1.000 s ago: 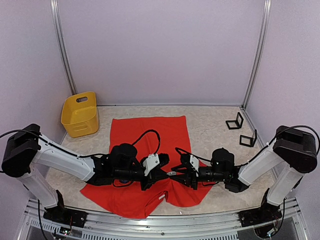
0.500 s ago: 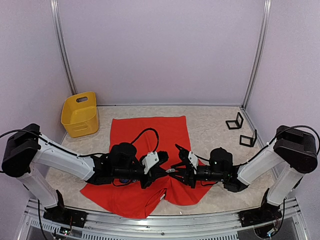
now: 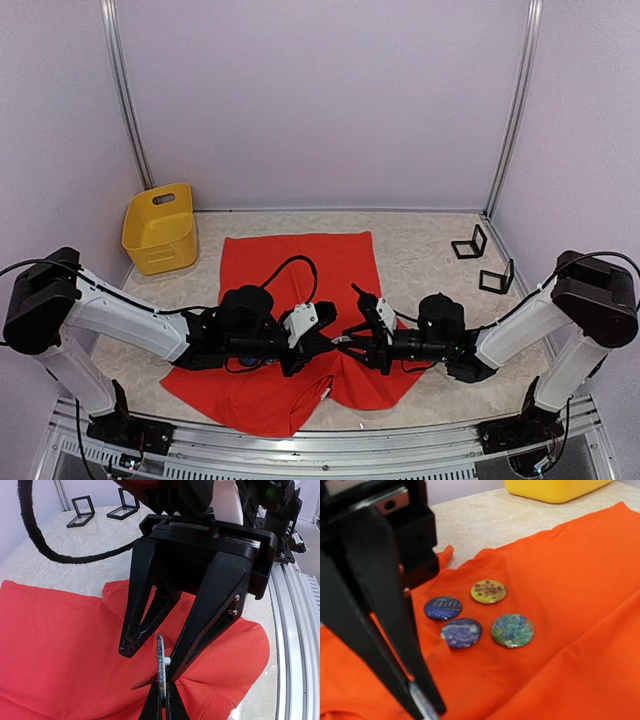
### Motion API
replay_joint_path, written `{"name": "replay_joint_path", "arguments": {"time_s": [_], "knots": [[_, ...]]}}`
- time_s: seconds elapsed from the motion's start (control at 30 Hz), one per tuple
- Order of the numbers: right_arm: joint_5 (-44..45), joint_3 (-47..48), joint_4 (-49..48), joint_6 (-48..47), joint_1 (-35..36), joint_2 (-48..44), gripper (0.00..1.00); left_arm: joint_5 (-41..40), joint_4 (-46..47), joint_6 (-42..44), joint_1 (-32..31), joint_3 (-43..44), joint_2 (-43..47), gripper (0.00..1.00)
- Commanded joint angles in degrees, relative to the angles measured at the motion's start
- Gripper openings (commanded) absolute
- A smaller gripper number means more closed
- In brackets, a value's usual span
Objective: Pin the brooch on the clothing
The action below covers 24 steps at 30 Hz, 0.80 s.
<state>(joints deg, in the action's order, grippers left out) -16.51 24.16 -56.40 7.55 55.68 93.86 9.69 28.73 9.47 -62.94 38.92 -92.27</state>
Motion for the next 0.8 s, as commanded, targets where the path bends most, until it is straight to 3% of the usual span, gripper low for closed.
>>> {"name": "replay_joint_path", "arguments": {"time_s": [0.0, 0.53, 0.77], "knots": [[4.53, 1.58, -0.29, 2.74, -1.53, -1.56, 0.33, 2.36, -0.34, 0.52, -1.43, -0.07, 0.82, 0.00], [5.66, 0.01, -1.18, 5.49, -2.39, -3.14, 0.26, -0.10, -0.43, 0.00, -1.43, -1.05, 1.65, 0.00], [5.28, 0.04, -1.68, 5.91, -2.51, -3.03, 0.30, -0.55, -0.53, -0.29, -1.45, -1.39, 2.05, 0.00]]}}
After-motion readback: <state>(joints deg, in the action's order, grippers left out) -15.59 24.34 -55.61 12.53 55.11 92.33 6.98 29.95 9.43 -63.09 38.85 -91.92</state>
